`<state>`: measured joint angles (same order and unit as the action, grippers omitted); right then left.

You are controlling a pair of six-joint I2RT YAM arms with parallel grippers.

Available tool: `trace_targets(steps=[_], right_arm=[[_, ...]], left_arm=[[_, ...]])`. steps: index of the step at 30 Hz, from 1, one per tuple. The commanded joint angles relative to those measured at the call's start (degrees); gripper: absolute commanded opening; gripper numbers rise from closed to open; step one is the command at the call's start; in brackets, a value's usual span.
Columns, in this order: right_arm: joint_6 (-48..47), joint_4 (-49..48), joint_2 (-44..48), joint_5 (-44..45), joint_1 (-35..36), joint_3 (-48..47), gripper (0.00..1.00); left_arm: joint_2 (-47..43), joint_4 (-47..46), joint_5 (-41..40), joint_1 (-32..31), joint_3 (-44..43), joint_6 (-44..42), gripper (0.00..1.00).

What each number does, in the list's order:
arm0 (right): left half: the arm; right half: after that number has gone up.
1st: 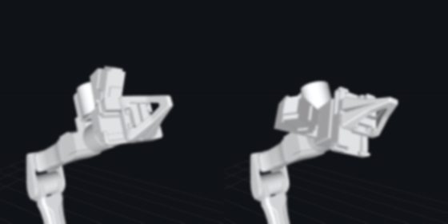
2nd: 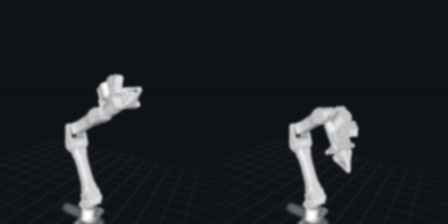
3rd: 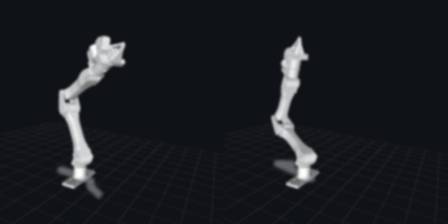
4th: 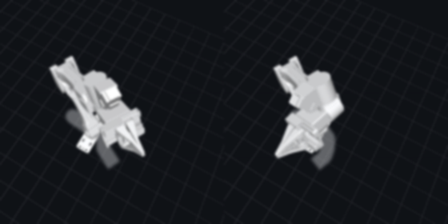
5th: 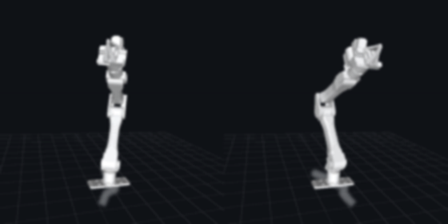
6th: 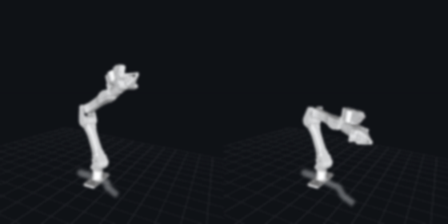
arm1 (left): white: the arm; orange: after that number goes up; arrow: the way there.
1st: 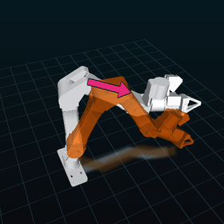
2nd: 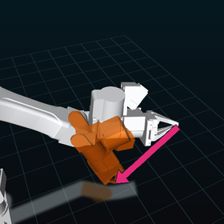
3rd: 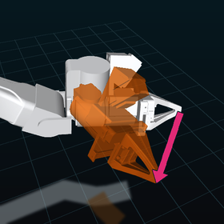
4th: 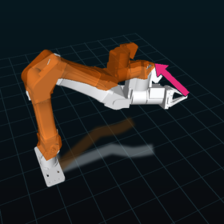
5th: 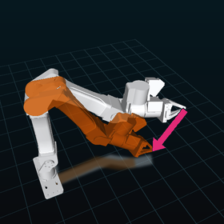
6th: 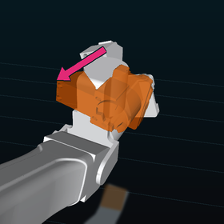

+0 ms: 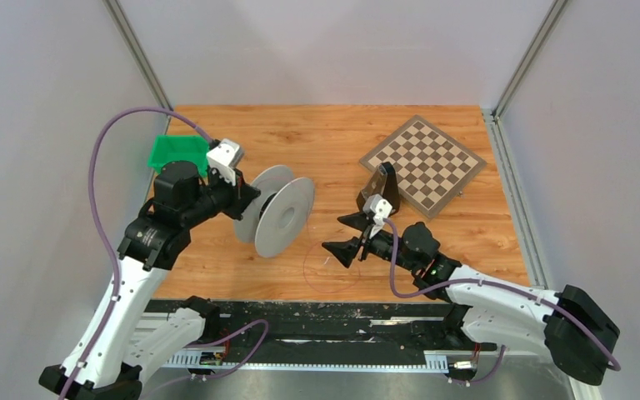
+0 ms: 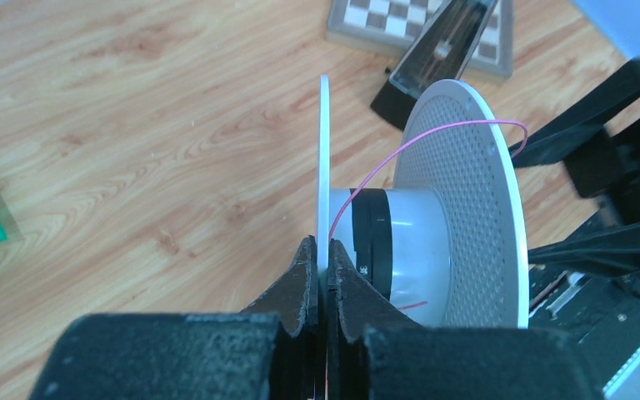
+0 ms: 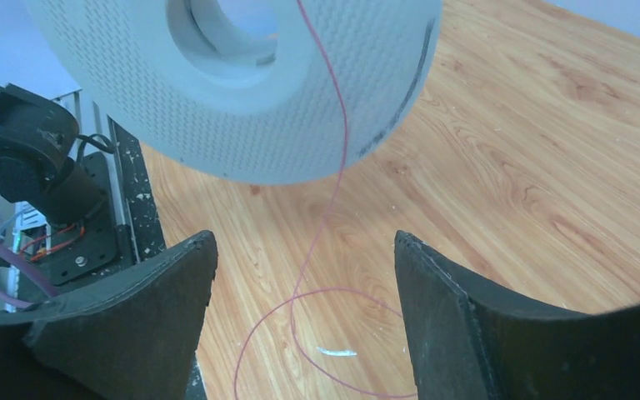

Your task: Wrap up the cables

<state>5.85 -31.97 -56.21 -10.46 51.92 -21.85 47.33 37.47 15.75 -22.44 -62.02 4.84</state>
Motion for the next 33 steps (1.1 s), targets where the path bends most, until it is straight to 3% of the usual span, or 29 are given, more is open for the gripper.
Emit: trace_targets(steps=[1, 9, 13, 15, 20, 24, 33], right_arm=[[-2.87, -13.3, -4.27, -1.92, -0.13, 2.22, 0.78], [-3.03, -17.26, -15.42, -2.65, -0.07, -2.27, 0.82], [-1.78, -17.54, -20.28, -2.44, -0.06, -4.04, 0.77], [-1.32, -17.16, -21.71, -1.33, -0.03, -4.35, 0.66], [-0.04, -8.98, -17.49, 6.02, -0.7, -4.39, 0.24], [-1.63, -5.5, -11.2, 6.37, -2.01, -3.39, 0.03], [-1.29, 10.27, 0.88, 14.47, -9.02, -8.95, 0.0]], left_arm=[[-2.34, -2.79, 2.38, -0.15, -6.6, 4.73, 0.0], [-3.05, -1.34, 4.59, -0.14, -8.52, 8.59, 0.0], [-4.07, -1.8, 4.63, -0.1, -8.52, 9.92, 0.0], [-4.37, -1.76, 4.62, -0.13, -8.74, 10.08, 0.0], [-4.63, -0.02, 2.3, -0.14, -8.88, 9.56, 0.0], [-4.62, 0.87, 3.73, -0.14, -8.84, 10.04, 0.0], [-8.63, 0.73, 3.26, -0.13, -2.25, 1.94, 0.0]])
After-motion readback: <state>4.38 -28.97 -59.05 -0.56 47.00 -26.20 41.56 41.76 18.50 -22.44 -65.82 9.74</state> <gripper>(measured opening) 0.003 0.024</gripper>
